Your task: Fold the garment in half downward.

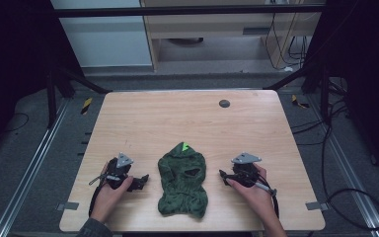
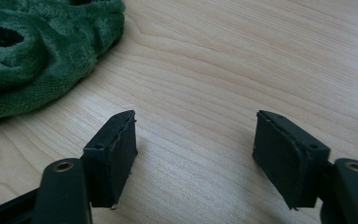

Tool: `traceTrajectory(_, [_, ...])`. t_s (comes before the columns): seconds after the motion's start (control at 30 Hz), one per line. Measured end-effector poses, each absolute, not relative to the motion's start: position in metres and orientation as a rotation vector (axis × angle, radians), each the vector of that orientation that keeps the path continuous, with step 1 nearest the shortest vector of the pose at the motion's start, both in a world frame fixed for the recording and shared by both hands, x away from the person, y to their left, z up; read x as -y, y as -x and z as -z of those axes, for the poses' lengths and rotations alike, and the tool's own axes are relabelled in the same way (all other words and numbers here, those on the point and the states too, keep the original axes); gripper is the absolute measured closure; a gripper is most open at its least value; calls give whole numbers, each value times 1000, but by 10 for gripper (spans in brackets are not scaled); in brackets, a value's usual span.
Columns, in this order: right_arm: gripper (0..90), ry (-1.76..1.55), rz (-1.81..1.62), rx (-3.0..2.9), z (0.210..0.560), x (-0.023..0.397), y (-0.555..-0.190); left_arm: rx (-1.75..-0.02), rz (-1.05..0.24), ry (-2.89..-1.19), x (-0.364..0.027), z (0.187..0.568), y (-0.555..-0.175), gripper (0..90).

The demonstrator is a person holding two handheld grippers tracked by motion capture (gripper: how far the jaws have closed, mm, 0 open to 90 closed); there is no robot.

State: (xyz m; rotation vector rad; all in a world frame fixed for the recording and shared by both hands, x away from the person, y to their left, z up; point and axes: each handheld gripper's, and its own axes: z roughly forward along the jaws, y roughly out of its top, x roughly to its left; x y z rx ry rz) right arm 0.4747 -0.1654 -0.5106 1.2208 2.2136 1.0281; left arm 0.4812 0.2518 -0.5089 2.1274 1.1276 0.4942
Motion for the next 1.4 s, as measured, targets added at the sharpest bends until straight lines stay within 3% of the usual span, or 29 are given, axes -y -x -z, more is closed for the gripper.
traceTrajectory(0.37, [470,-1206,-1043,-2208,510,164,-473,-1085,-470,-2126,-241,506,-480,39])
traceTrajectory(0.6, [559,-1196,-1119,-2216,500,159,-472,-1030,-505,-2121,-243,485,-481,71])
traceTrajectory(0.87, [658,-1079,-1081,-2337,455,134,-496,-947,-473,-2157,-220,443,-520,136])
traceTrajectory(1.03, [719,-1059,-1065,-2396,445,122,-512,-944,-373,-2161,-211,439,-537,182])
traceTrajectory(1.17, [732,-1053,-1059,-2422,443,114,-520,-913,-358,-2206,-203,441,-541,185])
traceTrajectory(1.4, [668,-1108,-1061,-2469,453,101,-536,-885,-318,-2278,-189,453,-552,218])
